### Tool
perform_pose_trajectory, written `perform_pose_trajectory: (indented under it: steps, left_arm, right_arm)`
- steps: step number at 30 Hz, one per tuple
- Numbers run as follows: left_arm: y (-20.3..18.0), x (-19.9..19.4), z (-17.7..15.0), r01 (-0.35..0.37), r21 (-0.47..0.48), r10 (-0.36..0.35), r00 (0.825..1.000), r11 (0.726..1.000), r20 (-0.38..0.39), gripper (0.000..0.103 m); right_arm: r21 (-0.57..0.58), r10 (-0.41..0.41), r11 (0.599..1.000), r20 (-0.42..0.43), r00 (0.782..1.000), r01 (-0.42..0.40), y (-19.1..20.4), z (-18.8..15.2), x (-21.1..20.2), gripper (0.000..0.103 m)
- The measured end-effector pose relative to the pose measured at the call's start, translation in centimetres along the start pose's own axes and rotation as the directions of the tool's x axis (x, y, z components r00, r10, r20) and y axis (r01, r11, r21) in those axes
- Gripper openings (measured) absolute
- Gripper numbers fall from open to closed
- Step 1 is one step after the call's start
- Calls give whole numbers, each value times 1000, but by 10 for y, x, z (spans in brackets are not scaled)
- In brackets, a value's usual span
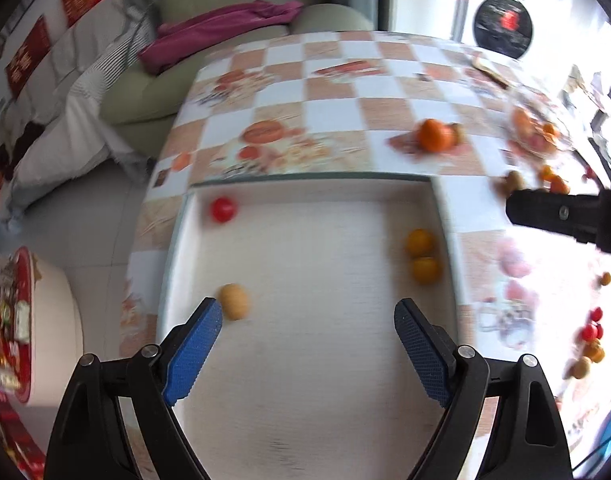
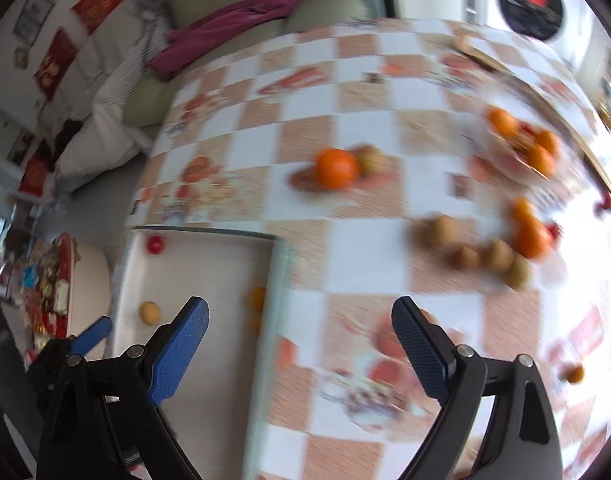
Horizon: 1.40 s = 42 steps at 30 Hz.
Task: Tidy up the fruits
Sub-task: 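Move left tool to a red tomato while right tool approaches a yellow tomato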
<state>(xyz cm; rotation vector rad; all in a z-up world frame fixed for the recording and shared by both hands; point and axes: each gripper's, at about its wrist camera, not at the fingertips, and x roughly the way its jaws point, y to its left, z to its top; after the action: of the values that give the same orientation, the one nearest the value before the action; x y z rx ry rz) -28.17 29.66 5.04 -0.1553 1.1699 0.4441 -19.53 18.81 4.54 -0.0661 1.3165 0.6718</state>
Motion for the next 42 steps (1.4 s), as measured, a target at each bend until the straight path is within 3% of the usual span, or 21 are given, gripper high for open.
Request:
perform_pose_trajectory:
  steps: [8,15,19,26,37,39,40,42]
  left_arm:
    - [-72,-25,0,81,126,-84,996,989,19,89]
    - [-138,-30,-25,162,229,-155,987,960,-49,89]
    - [-167,-32,-45,199,260,-182,980,945,-86,89]
    - [-194,-27,-81,217,258,-186,973,941,-140,89]
    - [-212,-8,-100,172,203,-139,976,964,-167,89]
    - [-216,-7,-101,163,213,-129,978,963,-165,87]
    - [-218,-6,-101,164,214,-129,977,963,-169,77]
    - [-220,-6,-102,169,206,-136,977,964,-166,74]
  right_arm:
    - [133,-136,981,-21,990,137,-98,-38,-35,94]
    - [243,-227,940,-81,970,240,-175,-77,-52,94]
    - [270,-249,926,-93,964,265,-201,-89,-56,94]
    - [260,-246,928,-108,963,266,-217,-98,-56,94]
    - [153,-262,950,-85,961,272,-210,-85,-36,94]
    - [129,-271,951,-77,959,279,-209,-83,-35,91]
    - [121,-274,952,-75,959,281,-208,-82,-34,87]
    - [113,-275,953,-78,958,283,-209,-81,-31,76]
